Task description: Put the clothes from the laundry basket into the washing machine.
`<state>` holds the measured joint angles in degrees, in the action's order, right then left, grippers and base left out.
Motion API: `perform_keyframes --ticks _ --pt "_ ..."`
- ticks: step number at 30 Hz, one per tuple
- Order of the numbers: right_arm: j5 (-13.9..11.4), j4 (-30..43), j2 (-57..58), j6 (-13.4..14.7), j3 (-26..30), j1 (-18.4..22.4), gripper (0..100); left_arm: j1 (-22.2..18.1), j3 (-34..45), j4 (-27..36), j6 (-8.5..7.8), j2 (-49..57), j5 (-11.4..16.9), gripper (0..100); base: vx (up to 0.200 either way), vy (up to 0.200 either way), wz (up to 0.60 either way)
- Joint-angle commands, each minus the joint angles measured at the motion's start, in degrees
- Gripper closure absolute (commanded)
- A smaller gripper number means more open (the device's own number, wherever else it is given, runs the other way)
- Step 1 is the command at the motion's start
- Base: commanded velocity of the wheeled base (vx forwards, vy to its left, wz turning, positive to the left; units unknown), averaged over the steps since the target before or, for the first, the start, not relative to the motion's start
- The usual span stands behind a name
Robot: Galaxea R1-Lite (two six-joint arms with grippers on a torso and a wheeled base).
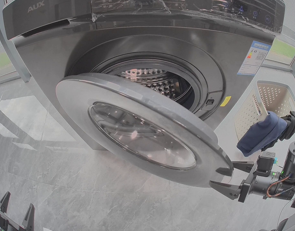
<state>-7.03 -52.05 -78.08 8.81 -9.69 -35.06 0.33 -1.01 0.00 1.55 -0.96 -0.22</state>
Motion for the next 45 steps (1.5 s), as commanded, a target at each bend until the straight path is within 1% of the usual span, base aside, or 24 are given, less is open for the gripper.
perform_keyframes --ticks 1,7,10,11,15,22,29,34,37,39,45 --pt "0.09 -0.15 -1.90 0.06 -2.09 -0.27 0 0.02 0.92 0.00 0.03 0.70 -0.04 0 -0.200 0.000 0.00" --pt "0.18 -2.26 -4.36 0.06 -2.00 -0.80 0 -0.07 0.92 0.00 0.03 0.70 -0.04 0 -0.200 0.000 0.00" --pt "0.27 -4.72 -6.21 0.24 -1.47 -1.85 0 0.02 0.92 0.00 0.03 0.70 -0.04 0 0.000 0.000 0.00" --pt "0.35 -5.95 -6.73 0.33 -0.77 -3.17 0 -0.07 0.92 0.00 0.03 0.70 -0.04 0 0.000 0.000 0.00" --pt "0.35 -7.54 -6.91 0.33 1.17 -4.67 0 -0.07 0.92 0.00 0.03 0.70 -0.04 0 0.000 0.000 0.00" --pt "0.53 -7.80 -6.82 0.15 0.29 -3.96 0 0.02 0.92 0.00 0.03 0.70 -0.04 0 0.000 0.000 0.00" --pt "1.67 -7.80 -7.61 0.24 -2.53 -3.17 0 0.02 0.92 0.00 0.03 0.70 -0.04 0 -0.171 0.000 0.00" --pt "1.85 -7.80 -7.79 0.33 -2.17 -3.70 0 0.02 0.92 0.00 0.03 0.70 -0.04 0 0.000 0.000 0.00" --pt "1.76 -7.80 -7.61 1.03 -1.47 -4.58 0 0.02 0.92 0.00 0.03 0.70 -0.04 0 0.000 0.000 0.00" --pt "1.76 -7.80 -7.52 1.03 -1.47 -4.93 0 0.02 0.92 0.00 0.03 0.70 -0.04 0 0.000 0.000 0.00" --pt "1.94 -7.89 -7.61 0.85 -2.17 -3.88 0 0.02 0.92 0.00 0.03 0.70 -0.04 0 0.000 0.000 0.00"
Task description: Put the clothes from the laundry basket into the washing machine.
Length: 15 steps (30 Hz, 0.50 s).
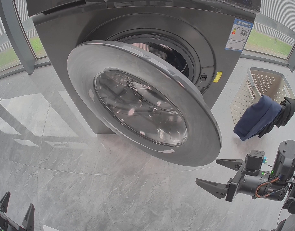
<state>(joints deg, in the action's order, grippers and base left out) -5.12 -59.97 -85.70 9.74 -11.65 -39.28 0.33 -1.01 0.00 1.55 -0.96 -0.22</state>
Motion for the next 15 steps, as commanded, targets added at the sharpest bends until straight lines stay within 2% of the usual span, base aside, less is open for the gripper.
perform_keyframes --ticks 1,6,10,15 --pt "0.20 0.02 0.01 -0.16 -0.30 1.13 0 0.02 0.92 0.00 0.03 0.70 -0.04 0 0.000 0.000 0.00" --pt "1.78 0.02 0.36 -0.25 -1.27 4.21 0 0.02 0.92 0.00 -0.05 0.70 -0.04 0 0.000 0.000 0.00" --pt "2.04 0.11 -0.52 -0.25 -2.58 3.86 0 0.02 0.92 0.00 -0.05 0.70 -0.04 0 0.000 0.000 0.00" --pt "2.04 -0.33 -4.74 -0.16 -4.69 2.89 0 0.02 0.92 0.00 0.03 0.70 -0.04 0 -0.200 0.000 0.00"
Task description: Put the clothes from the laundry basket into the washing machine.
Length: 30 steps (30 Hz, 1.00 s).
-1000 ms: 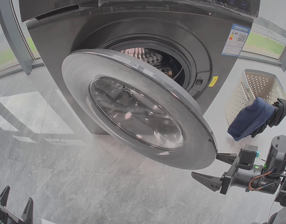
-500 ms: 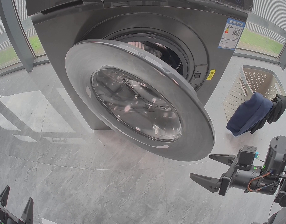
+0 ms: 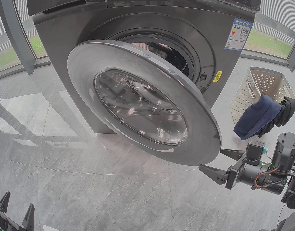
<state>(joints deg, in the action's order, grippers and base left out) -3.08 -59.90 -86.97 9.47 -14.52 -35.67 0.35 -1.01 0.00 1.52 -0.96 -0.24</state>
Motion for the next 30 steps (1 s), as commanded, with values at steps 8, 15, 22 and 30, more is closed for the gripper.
perform_keyframes --ticks 8,15,22,30 --pt "0.18 -11.02 -10.15 0.02 -0.95 -5.29 0 0.00 0.92 0.00 0.06 0.70 -0.02 0 -0.025 0.000 0.00" --pt "0.45 -16.65 -10.33 -0.16 5.99 -7.31 0 0.00 0.92 0.00 0.06 0.70 -0.02 0 0.000 0.000 0.00" --pt "2.38 -18.41 -7.87 -0.24 12.50 -6.43 0 -0.09 0.92 0.00 0.06 0.70 -0.02 0 0.000 0.000 0.00" --pt "2.56 -18.32 -8.75 -1.12 11.18 3.15 0 0.00 0.92 0.00 0.06 0.70 -0.02 0 0.000 0.000 0.00"
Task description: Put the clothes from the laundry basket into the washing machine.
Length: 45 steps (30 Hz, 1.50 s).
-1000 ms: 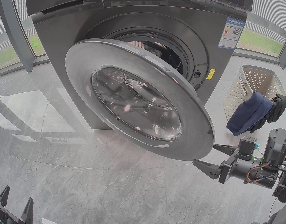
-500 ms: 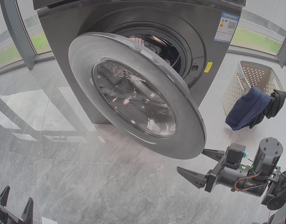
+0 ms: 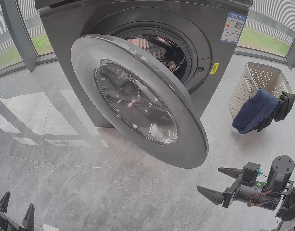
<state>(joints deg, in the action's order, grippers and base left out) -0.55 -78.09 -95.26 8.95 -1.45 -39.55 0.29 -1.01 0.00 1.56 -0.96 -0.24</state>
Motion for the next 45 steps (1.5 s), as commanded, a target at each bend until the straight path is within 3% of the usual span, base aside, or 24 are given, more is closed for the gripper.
perform_keyframes --ticks 1,7,15,22,31,35,40,45 --pt "-0.07 -0.04 -0.81 -0.77 -2.68 8.26 0 0.06 0.92 0.00 0.02 0.70 -0.02 0 0.000 0.000 0.00" --pt "-0.59 0.49 -5.03 -2.18 -8.92 15.99 0 0.06 0.92 0.00 0.02 0.70 -0.02 0 0.000 0.000 0.00" --pt "-0.24 0.84 -9.95 -2.00 -17.36 15.64 0 0.06 0.92 0.00 -0.07 0.70 -0.02 0 0.000 0.000 0.00" --pt "0.11 0.66 -11.71 -1.83 -17.45 9.84 0 0.06 0.92 0.00 -0.07 0.70 -0.02 0 0.000 0.000 0.00" --pt "0.28 -0.31 -10.91 -1.30 -12.35 -1.67 0 0.06 0.92 0.00 -0.07 0.70 -0.02 0 0.000 0.000 0.00" --pt "1.60 -0.39 -10.91 -0.69 -13.14 -1.15 0 -0.03 0.92 0.00 -0.07 0.70 -0.02 0 0.000 0.000 0.00" --pt "6.61 1.19 -13.20 0.90 -21.84 3.95 0 0.06 0.92 0.00 -0.07 0.70 -0.02 0 0.000 0.000 0.00" --pt "7.40 4.44 -15.66 0.98 -29.05 6.85 0 0.06 0.92 0.00 -0.07 0.70 -0.02 0 0.000 0.000 0.00"
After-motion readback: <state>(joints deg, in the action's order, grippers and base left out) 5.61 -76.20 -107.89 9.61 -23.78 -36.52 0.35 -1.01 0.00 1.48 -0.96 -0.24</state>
